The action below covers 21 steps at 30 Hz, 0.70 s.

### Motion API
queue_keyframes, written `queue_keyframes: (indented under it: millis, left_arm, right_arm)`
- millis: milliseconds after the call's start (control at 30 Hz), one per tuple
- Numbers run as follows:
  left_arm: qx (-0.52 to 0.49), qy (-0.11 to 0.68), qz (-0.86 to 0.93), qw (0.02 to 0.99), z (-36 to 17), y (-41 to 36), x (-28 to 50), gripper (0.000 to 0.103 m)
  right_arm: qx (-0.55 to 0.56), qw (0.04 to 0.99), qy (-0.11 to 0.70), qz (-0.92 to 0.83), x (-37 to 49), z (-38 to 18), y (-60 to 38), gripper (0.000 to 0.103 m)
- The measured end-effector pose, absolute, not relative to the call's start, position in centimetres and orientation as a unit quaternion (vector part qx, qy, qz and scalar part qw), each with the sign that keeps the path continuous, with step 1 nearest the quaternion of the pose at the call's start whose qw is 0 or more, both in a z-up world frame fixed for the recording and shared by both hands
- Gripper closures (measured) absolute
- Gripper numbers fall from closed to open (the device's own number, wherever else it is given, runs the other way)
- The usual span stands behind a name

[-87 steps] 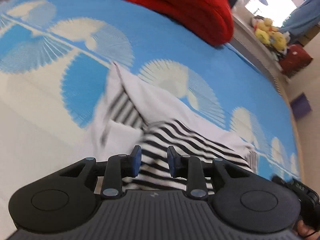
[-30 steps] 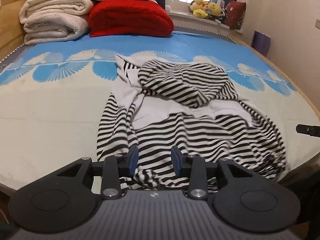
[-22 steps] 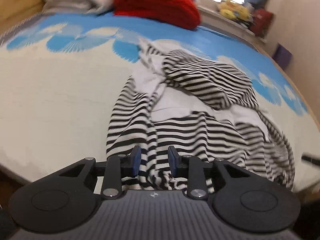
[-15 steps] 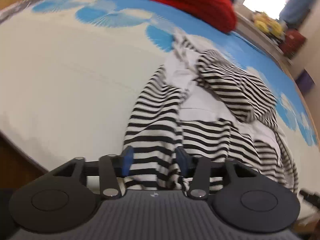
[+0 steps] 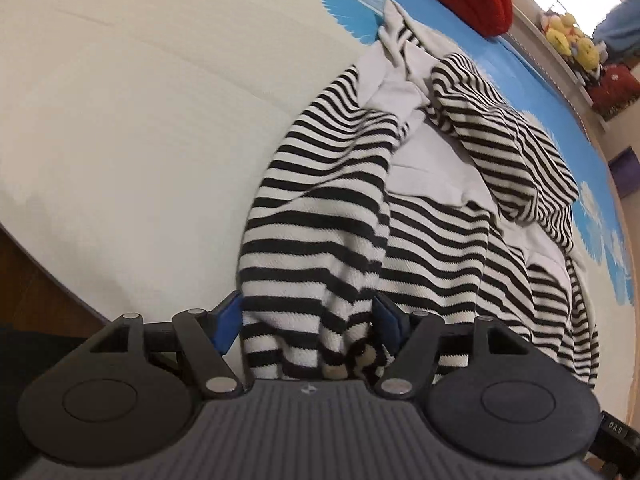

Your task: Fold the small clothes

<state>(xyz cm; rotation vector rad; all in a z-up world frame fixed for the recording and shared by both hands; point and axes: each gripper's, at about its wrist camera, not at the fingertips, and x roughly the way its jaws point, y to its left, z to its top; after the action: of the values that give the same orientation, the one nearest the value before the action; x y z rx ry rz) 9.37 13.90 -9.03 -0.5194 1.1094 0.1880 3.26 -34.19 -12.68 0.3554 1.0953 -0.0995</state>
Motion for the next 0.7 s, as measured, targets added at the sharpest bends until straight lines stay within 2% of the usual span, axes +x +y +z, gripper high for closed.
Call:
queue_keyframes:
  millis: [100,133,167,200,233,267,300,333,533,600,700]
  left_arm:
    - [-0.231,0.52,0.084,0.818,-9.1,13.5,9.4,0.032]
    - [-0.226,0.52,0.082,0.82,-9.0,13.4,9.4,0.039]
    - [-0.22,0.52,0.078,0.822,-9.0,13.2,9.4,0.054]
    - [-0.213,0.521,0.074,0.823,-9.0,13.0,9.5,0.063]
    - [-0.205,0.522,0.07,0.825,-9.0,12.8,9.5,0.082]
    - [-0.197,0.522,0.068,0.827,-9.0,12.6,9.4,0.089]
    - [-0.191,0.52,0.067,0.83,-8.9,12.4,9.3,0.09]
    - [-0.187,0.516,0.063,0.833,-8.7,12.2,9.3,0.092]
    - [-0.181,0.484,-0.002,0.856,-5.9,9.8,8.1,0.093]
    - [-0.179,0.485,-0.011,0.856,-5.3,9.3,7.7,0.093]
    - [-0.18,0.525,0.014,0.831,-6.7,9.6,7.4,0.093]
  right_arm:
    - [0.163,0.839,0.518,-0.046,3.1,-13.0,-34.0,0.043]
    - [0.161,0.839,0.517,-0.045,3.1,-13.0,-34.0,0.043]
    - [0.16,0.84,0.516,-0.044,3.0,-13.0,-34.0,0.043]
    - [0.159,0.841,0.515,-0.042,2.9,-13.0,-33.9,0.045]
    - [0.16,0.843,0.513,-0.04,2.9,-13.0,-33.9,0.059]
    - [0.167,0.843,0.51,-0.029,2.9,-13.0,-33.9,0.07]
    - [0.177,0.843,0.508,-0.018,2.8,-12.9,-33.9,0.086]
    - [0.18,0.846,0.502,-0.011,2.8,-12.6,-33.8,0.092]
    - [0.204,0.879,0.428,-0.042,0.9,-8.5,-35.8,0.096]
    - [0.202,0.875,0.434,-0.064,0.4,-8.1,-36.9,0.096]
    - [0.2,0.851,0.481,-0.074,0.7,-9.8,-36.8,0.096]
